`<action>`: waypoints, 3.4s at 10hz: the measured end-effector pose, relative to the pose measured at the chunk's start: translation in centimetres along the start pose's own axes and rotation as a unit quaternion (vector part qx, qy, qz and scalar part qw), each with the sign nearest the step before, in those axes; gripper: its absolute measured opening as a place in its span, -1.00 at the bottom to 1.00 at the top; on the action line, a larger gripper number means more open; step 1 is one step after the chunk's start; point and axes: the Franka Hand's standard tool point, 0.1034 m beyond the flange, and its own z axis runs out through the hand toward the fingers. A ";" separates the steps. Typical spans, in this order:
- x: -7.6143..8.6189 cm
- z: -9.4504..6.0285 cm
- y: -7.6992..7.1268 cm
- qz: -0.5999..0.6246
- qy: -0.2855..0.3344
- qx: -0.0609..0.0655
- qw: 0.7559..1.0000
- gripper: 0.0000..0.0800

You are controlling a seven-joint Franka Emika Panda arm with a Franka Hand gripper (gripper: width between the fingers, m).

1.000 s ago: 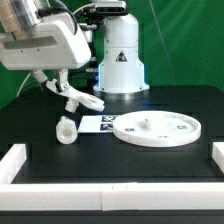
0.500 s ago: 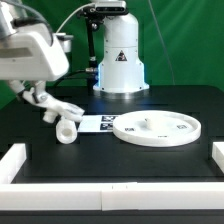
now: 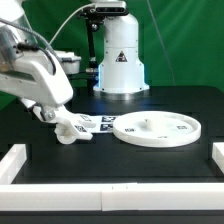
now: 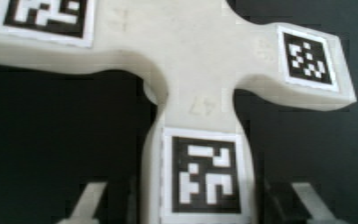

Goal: Assemble round table

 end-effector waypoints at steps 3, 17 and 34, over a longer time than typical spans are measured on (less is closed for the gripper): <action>0.0 0.0 0.1 0.000 0.000 0.000 1.000 -0.24; 4.8 1.7 -4.1 -0.038 0.021 -0.027 0.999 -0.24; -4.3 -1.5 -8.2 -0.137 0.024 -0.045 0.989 0.62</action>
Offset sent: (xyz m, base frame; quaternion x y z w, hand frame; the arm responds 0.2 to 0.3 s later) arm 0.0000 0.0000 0.0000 0.0000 0.0000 0.0000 1.0000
